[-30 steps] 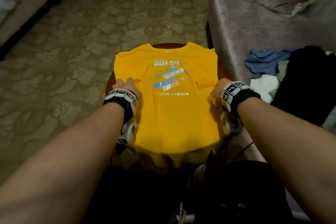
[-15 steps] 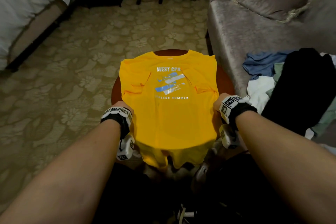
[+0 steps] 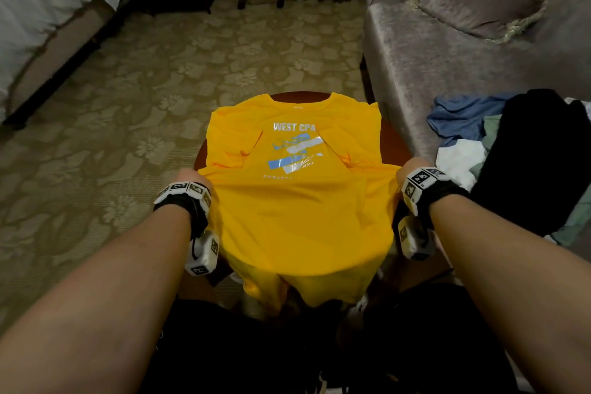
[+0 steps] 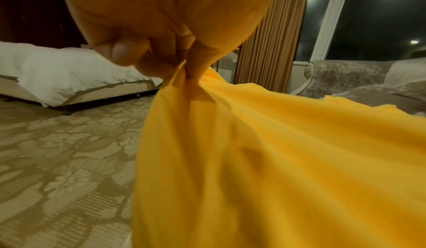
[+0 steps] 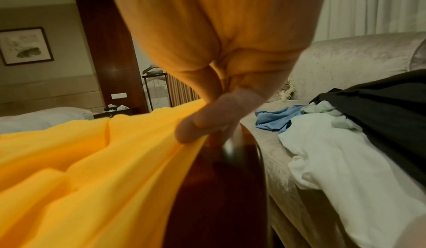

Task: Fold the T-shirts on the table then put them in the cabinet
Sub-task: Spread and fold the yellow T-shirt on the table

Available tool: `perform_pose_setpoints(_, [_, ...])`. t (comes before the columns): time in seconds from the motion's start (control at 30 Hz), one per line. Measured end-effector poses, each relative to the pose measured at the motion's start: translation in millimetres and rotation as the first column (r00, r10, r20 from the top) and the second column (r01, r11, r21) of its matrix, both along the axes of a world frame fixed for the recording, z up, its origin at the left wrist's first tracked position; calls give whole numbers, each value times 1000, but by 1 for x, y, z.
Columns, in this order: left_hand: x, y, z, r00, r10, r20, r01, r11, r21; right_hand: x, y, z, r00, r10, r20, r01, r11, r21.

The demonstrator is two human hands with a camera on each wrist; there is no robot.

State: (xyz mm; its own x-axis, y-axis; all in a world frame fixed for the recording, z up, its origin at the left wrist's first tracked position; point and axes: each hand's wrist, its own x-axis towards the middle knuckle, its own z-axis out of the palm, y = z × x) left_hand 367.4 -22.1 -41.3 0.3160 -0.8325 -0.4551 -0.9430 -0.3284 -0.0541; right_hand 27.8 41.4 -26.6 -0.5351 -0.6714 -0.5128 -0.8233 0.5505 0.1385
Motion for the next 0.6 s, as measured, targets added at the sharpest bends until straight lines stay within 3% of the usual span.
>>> perform_pose_setpoints(0.1, [5, -14, -5, 997, -60, 50, 59, 998, 32, -6, -11, -8, 994, 100, -49, -95, 990, 108])
perform_pose_setpoints(0.17, [5, -29, -11, 983, 64, -173, -79, 993, -82, -11, -24, -11, 997, 78, 26, -79, 995, 55])
perform_pose_setpoints(0.23, [6, -44, -18, 911, 143, -386, -242, 945, -220, -7, -34, -11, 995, 46, 84, -43, 998, -37])
perform_pose_setpoints(0.3, [2, -61, -19, 803, 218, -555, -402, 885, -235, -13, -51, -11, 985, -36, 168, 76, 968, -238])
perform_pose_setpoints(0.33, [-2, -66, -18, 738, 209, -642, -449, 861, -237, -16, -59, -11, 979, -36, 201, 105, 934, -343])
perform_pose_setpoints(0.4, [-10, -76, -16, 599, 177, -781, -530, 818, -222, -18, -70, -8, 895, -117, 430, 351, 780, -518])
perform_pose_setpoints(0.47, [-12, -80, -17, 626, 110, -772, -468, 845, -259, -17, -76, -10, 826, -134, 547, 491, 648, -583])
perform_pose_setpoints(0.53, [-8, -82, -22, 727, 30, -686, -333, 889, -314, -18, -76, -16, 800, -139, 584, 495, 704, -509])
perform_pose_setpoints(0.6, [0, -80, -36, 827, 31, -561, -222, 935, -276, -21, -76, -26, 848, -161, 504, 408, 806, -429])
